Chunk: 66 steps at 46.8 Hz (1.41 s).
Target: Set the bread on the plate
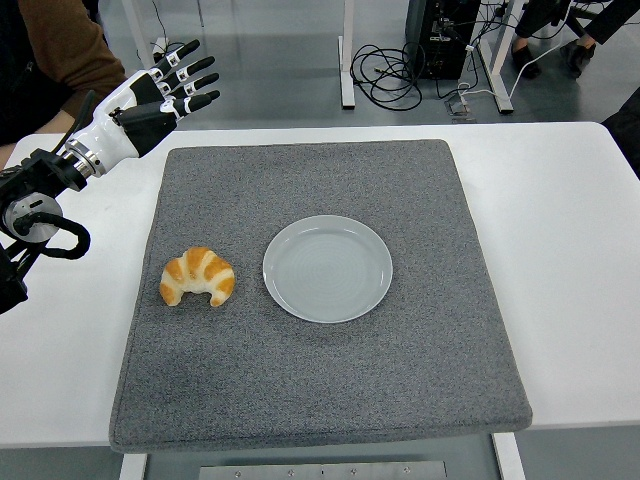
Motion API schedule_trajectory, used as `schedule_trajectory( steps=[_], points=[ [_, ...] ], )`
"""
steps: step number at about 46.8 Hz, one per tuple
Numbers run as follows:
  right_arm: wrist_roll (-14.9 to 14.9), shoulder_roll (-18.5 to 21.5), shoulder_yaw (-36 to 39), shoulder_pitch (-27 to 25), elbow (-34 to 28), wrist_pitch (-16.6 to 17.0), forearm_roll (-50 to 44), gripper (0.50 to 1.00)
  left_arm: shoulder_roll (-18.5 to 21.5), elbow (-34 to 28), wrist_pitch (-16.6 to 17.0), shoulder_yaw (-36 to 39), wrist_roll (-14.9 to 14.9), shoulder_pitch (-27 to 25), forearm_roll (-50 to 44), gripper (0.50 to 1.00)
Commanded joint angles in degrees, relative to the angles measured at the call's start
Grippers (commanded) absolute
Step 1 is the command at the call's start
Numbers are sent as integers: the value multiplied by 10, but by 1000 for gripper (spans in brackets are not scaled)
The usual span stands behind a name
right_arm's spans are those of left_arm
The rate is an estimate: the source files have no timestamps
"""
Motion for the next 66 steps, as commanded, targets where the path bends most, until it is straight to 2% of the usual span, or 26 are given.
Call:
schedule_trajectory(
  steps=[1, 66],
  points=[
    [0, 0, 0, 0, 0, 1, 0, 1000, 0, -1, 0, 3, 0, 1, 1, 969],
    [0, 0, 0, 0, 0, 1, 0, 1000, 2, -2, -1, 7, 0, -4, 2, 969]
  ],
)
